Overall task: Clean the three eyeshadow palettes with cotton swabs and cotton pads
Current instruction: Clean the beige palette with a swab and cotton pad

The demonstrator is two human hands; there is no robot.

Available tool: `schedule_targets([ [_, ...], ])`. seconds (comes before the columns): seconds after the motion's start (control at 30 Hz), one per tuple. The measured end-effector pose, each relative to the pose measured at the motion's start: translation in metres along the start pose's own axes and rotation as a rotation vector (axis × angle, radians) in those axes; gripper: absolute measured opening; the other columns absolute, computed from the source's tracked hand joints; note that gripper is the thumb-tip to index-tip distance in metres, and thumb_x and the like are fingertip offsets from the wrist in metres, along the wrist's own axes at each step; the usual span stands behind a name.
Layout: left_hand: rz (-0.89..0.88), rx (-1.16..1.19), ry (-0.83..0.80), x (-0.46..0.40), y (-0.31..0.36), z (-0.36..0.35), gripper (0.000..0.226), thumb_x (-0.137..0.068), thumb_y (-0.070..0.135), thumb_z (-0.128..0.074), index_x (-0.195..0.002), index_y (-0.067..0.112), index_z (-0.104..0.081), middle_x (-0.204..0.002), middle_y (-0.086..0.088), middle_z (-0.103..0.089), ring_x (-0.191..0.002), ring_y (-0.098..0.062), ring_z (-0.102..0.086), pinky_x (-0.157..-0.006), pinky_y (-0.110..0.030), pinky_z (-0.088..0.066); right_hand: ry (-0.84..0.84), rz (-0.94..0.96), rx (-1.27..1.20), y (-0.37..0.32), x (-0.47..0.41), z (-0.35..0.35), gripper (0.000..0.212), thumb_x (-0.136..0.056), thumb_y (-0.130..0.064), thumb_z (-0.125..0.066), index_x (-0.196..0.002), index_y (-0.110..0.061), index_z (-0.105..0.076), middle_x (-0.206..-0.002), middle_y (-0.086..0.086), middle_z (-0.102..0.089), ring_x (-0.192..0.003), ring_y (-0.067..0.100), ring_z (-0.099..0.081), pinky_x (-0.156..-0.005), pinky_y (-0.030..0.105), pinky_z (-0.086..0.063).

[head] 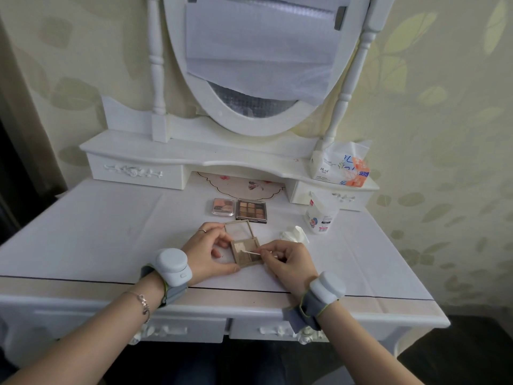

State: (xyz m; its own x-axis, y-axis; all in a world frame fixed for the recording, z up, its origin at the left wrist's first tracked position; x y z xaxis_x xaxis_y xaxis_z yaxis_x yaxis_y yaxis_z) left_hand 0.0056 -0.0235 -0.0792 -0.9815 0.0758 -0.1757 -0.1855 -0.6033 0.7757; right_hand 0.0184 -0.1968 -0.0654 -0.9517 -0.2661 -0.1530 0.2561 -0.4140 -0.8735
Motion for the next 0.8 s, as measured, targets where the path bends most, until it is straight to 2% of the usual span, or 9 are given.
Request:
schedule_targets([
  [0.07,0.007,-0.004,0.000,0.000,-0.001,0.000,0.053,-0.054,0.036,-0.085,-0.095,0.030,-0.052,-0.124,0.008,-0.035,-0.088,0.005,-0.056,-0.074,-0.007,-0.044,0.009,-0.013,-0.010,0.002,0.000,0.002,0.024,-0.086,-0.011,-0.060,-0.073,-0.028,-0.071,-0.039,-0.012,-0.037,-0.041,0.004,-0.030,-0.046,0.015,-0.027],
  [0.13,0.006,-0.009,0.011,-0.001,-0.002,0.000,0.050,-0.061,0.023,-0.086,-0.099,0.024,-0.054,-0.125,0.007,-0.035,-0.087,0.010,-0.054,-0.073,-0.006,-0.044,0.032,-0.021,-0.006,0.004,0.000,0.007,0.027,-0.086,-0.011,-0.060,-0.069,-0.030,-0.070,-0.039,-0.011,-0.037,-0.042,0.004,-0.029,-0.046,0.016,-0.027],
  [0.17,0.004,-0.011,0.015,-0.001,-0.003,0.000,0.050,-0.061,0.021,-0.085,-0.100,0.022,-0.054,-0.124,0.007,-0.035,-0.086,0.012,-0.054,-0.072,-0.005,-0.044,0.043,-0.022,-0.005,0.004,0.001,0.009,0.028,-0.086,-0.011,-0.060,-0.068,-0.031,-0.070,-0.040,-0.011,-0.035,-0.043,0.005,-0.027,-0.046,0.017,-0.026],
  [0.27,0.006,-0.016,0.017,-0.001,-0.001,0.000,0.050,-0.062,0.020,-0.085,-0.101,0.020,-0.054,-0.124,0.007,-0.035,-0.088,0.003,-0.056,-0.073,-0.006,-0.044,0.067,-0.028,-0.009,0.005,0.002,0.014,0.030,-0.086,-0.010,-0.060,-0.066,-0.031,-0.069,-0.041,-0.010,-0.034,-0.046,0.011,-0.028,-0.047,0.019,-0.027],
  [0.57,0.019,-0.021,0.012,0.000,0.001,0.002,0.049,-0.062,0.021,-0.085,-0.101,0.020,-0.054,-0.124,0.007,-0.035,-0.089,0.002,-0.055,-0.073,-0.006,-0.044,0.084,-0.035,-0.001,0.007,0.002,0.023,0.026,-0.086,-0.008,-0.059,-0.071,-0.026,-0.070,-0.037,-0.011,-0.035,-0.038,0.005,-0.028,-0.043,0.011,-0.026],
  [0.7,0.017,-0.013,0.005,0.000,0.002,0.002,0.051,-0.061,0.021,-0.086,-0.101,0.019,-0.055,-0.124,0.006,-0.036,-0.089,0.002,-0.056,-0.072,-0.006,-0.044,0.091,-0.052,-0.033,0.010,0.002,0.028,0.023,-0.086,-0.005,-0.057,-0.075,-0.019,-0.071,-0.036,-0.011,-0.037,-0.036,0.005,-0.030,-0.042,0.011,-0.028],
  [0.8,0.016,0.012,-0.004,0.001,0.004,0.002,0.062,-0.047,0.044,-0.083,-0.098,0.024,-0.054,-0.121,0.009,-0.036,-0.087,0.010,-0.055,-0.071,-0.005,-0.044,0.107,-0.073,-0.103,0.011,-0.001,0.030,0.027,-0.088,-0.003,-0.054,-0.073,-0.019,-0.069,-0.038,-0.009,-0.042,-0.038,0.004,-0.033,-0.044,0.013,-0.031],
])
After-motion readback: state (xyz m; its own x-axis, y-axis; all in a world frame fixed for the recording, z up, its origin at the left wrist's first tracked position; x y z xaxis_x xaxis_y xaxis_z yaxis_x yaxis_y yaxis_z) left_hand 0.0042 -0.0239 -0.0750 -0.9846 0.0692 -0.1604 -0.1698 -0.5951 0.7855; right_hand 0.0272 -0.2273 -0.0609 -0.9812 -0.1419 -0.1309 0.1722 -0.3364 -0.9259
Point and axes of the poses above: each hand's wrist, its own x-axis away from the middle knuckle, its own z-axis out of the back of the hand, y = z × x, the point moved 8 cm from there along -x, towards the middle knuckle
